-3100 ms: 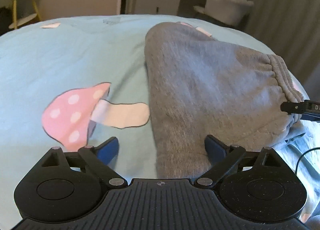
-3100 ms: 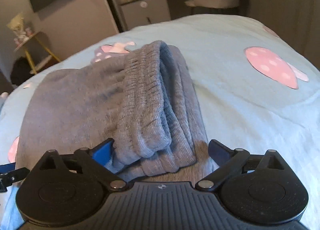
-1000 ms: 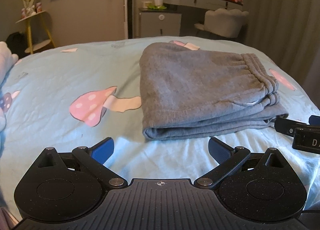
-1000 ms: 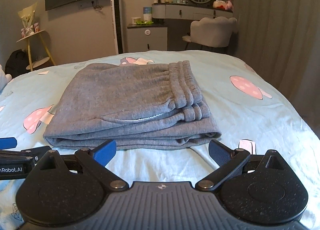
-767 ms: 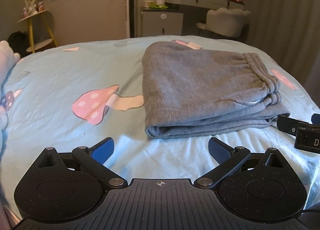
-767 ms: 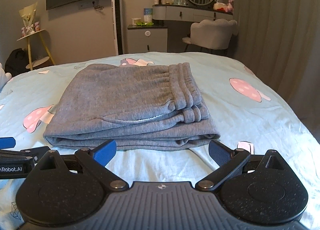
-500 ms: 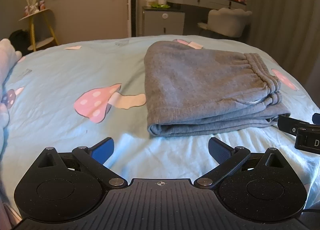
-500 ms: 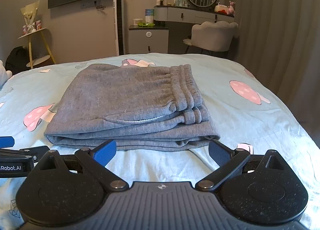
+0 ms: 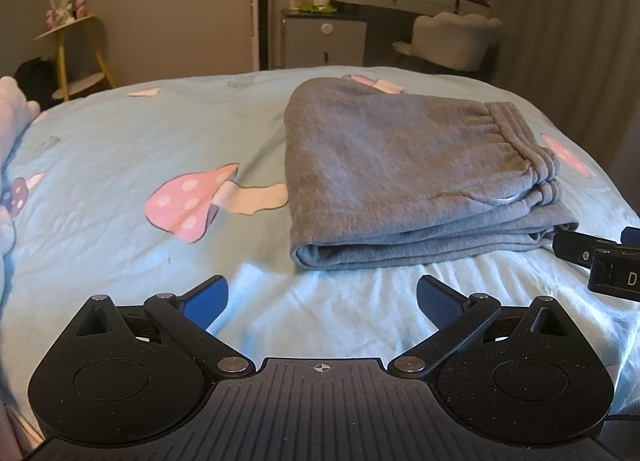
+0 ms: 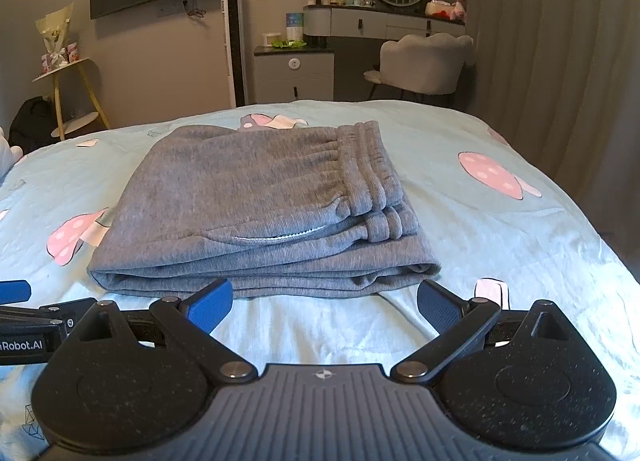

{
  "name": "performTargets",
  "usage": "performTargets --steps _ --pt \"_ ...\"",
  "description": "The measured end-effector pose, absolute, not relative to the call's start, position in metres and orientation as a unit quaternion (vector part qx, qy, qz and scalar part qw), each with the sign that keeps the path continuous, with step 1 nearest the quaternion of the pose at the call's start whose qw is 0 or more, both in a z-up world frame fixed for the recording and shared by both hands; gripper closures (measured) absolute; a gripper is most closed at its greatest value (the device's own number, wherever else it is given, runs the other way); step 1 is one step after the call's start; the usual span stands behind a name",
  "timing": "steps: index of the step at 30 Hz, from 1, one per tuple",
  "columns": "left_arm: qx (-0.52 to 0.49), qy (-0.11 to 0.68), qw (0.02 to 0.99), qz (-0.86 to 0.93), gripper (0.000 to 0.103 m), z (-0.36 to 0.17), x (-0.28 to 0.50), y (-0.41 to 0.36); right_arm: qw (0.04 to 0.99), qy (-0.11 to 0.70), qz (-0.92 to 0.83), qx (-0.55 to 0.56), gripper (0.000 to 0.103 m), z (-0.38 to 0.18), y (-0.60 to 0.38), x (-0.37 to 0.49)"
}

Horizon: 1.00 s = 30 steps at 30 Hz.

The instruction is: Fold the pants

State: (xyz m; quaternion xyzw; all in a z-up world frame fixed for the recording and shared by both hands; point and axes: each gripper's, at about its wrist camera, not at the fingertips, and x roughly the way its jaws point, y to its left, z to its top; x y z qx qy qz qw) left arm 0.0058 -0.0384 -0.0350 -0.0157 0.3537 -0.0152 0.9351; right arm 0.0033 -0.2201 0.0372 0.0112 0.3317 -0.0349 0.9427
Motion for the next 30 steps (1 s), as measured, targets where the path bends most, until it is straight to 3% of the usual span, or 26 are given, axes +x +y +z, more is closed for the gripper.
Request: performTargets --steps 30 --pt "-0.023 0.355 0.935 -0.010 0.000 -0.0350 0.0051 -0.0380 0.940 0.339 -0.039 0.018 0.004 0.0352 -0.2233 0.0049"
